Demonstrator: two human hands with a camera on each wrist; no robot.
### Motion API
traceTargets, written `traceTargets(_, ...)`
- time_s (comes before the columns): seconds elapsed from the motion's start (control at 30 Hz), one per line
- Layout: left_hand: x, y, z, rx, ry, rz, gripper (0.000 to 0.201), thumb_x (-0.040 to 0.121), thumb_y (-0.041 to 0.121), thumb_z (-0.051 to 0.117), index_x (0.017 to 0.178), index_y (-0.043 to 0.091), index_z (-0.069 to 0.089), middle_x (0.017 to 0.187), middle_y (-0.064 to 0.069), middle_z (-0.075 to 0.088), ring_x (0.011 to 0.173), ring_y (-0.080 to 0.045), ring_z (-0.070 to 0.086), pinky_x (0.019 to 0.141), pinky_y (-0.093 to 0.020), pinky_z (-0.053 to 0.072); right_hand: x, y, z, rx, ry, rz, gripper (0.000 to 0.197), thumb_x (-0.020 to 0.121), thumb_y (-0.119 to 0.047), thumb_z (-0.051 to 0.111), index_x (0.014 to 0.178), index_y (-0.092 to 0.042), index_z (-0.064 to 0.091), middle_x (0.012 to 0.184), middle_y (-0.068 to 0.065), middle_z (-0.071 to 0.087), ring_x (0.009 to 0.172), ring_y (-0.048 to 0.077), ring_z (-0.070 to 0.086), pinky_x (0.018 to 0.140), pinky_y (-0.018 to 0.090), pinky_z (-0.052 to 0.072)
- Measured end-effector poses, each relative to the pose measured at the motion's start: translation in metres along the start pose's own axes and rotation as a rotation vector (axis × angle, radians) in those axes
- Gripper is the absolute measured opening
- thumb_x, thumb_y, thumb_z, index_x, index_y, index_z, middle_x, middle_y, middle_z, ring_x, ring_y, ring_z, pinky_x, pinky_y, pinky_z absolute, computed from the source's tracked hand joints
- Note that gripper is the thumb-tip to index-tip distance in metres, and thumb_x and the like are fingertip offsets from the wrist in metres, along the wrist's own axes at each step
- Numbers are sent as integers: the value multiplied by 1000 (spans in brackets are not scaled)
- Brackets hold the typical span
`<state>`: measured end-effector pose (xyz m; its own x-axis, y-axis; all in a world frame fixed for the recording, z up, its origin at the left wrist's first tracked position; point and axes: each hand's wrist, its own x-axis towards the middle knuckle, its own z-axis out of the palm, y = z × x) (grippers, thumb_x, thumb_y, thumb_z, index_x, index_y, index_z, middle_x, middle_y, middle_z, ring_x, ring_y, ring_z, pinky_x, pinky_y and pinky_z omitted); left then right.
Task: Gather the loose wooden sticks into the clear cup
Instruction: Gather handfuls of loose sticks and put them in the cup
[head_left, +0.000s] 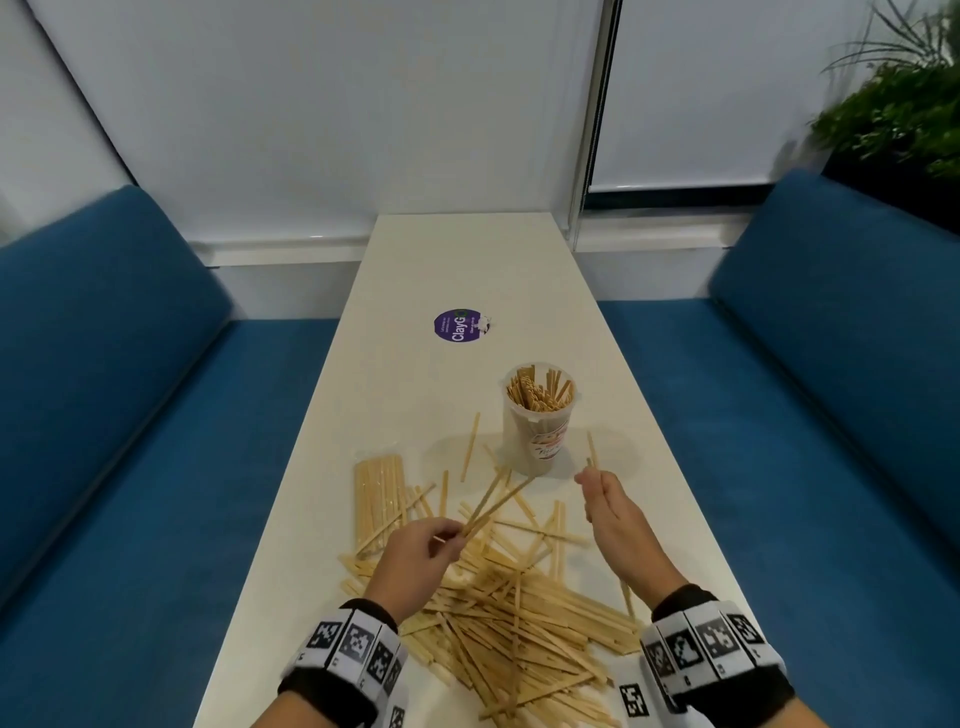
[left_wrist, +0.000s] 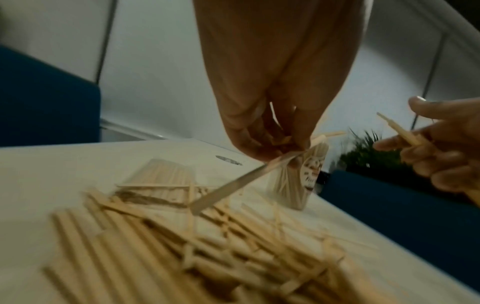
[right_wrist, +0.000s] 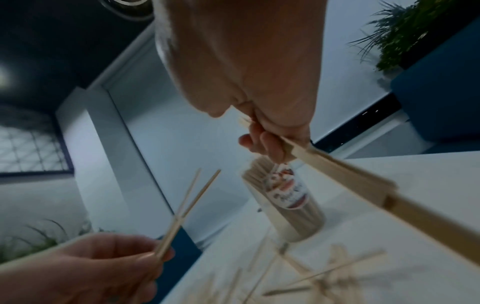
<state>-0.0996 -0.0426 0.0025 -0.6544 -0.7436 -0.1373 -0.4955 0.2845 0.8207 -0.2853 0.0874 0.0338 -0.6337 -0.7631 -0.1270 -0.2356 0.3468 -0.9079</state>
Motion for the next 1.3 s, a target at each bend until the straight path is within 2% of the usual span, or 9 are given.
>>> traceTargets(0.23, -4, 38, 0, -438, -61, -15, 11, 86, 9, 64, 92, 18, 67, 82, -10, 71, 70, -9, 67, 65, -19, 54, -1, -19, 40, 250, -205, 74, 34, 85, -44, 60, 103, -14, 59, 83, -7, 61, 77, 0, 58, 63, 16, 40)
traceTargets(0.3, -6, 45, 3, -520, -78, -1, 14, 85, 6, 64, 96, 14, 64, 79, -13, 68, 68, -12, 67, 63, -20, 53, -3, -22, 54, 366, -257, 53, 29, 89, -35, 58, 99, -9, 62, 72, -4, 61, 63, 2, 56, 57, 14, 41)
traceTargets(0.5, -9, 46, 7, -607, -52, -45, 33, 80, 8, 70, 95, 9, 41, 84, -22, 70, 69, -17, 68, 62, -21, 51, -5, -15, 70, 412, -172, 92, 54, 97, -41, 38, 87, 6, 62, 70, 13, 64, 65, 18, 60, 60, 25, 47)
traceTargets(0.73, -12, -1, -5, 68, -114, -51, 13, 87, 27, 64, 83, 21, 52, 90, 3, 63, 82, -10, 61, 70, -18, 48, -1, 3, 38, 250, -89, 187, 42, 100, -41, 28, 71, -13, 42, 52, -3, 45, 49, 14, 40, 54, 27, 35)
traceTargets(0.83, -17, -30, -8, 501, -237, -30, 17, 87, 23, 61, 101, 21, 51, 108, 3, 54, 102, -15, 54, 84, -22, 43, -3, 22, 27, 61, -120, 163, 39, 100, -39, 28, 73, -14, 40, 47, -5, 44, 49, 16, 45, 57, 29, 39)
traceTargets(0.9, -19, -44, -5, 694, -281, -6, 42, 83, 20, 64, 122, 18, 48, 126, 1, 48, 115, -17, 48, 94, -25, 40, -7, 33, 26, -78, -227, 160, 32, 99, -39, 30, 79, -16, 41, 57, -3, 46, 48, 13, 43, 53, 25, 37)
traceTargets(1.0, -19, -53, 0, 781, -298, 50, 71, 77, 18, 70, 139, 21, 36, 141, 0, 36, 127, -20, 39, 104, -32, 36, -17, 44, 34, -439, -388, 60, 24, 96, -42, 44, 100, -19, 45, 86, -2, 59, 70, 12, 54, 65, 25, 42)
traceTargets(1.13, -15, -49, 2, 895, -307, 119, 66, 83, 22, 66, 142, 25, 36, 137, -1, 40, 123, -21, 39, 102, -34, 32, -32, 54, 55, -804, -504, -7, 70, 82, -51, 62, 136, -19, 32, 131, 4, 47, 115, 24, 52, 92, 32, 44)
traceTargets(1.3, -13, -52, 5, 892, -255, 161, 43, 88, 23, 58, 131, 21, 53, 127, -3, 49, 117, -22, 44, 96, -33, 31, -31, 58, 59, -803, -387, -78, 27, 92, -37, 53, 107, -15, 49, 109, 2, 43, 90, 21, 51, 80, 30, 46)
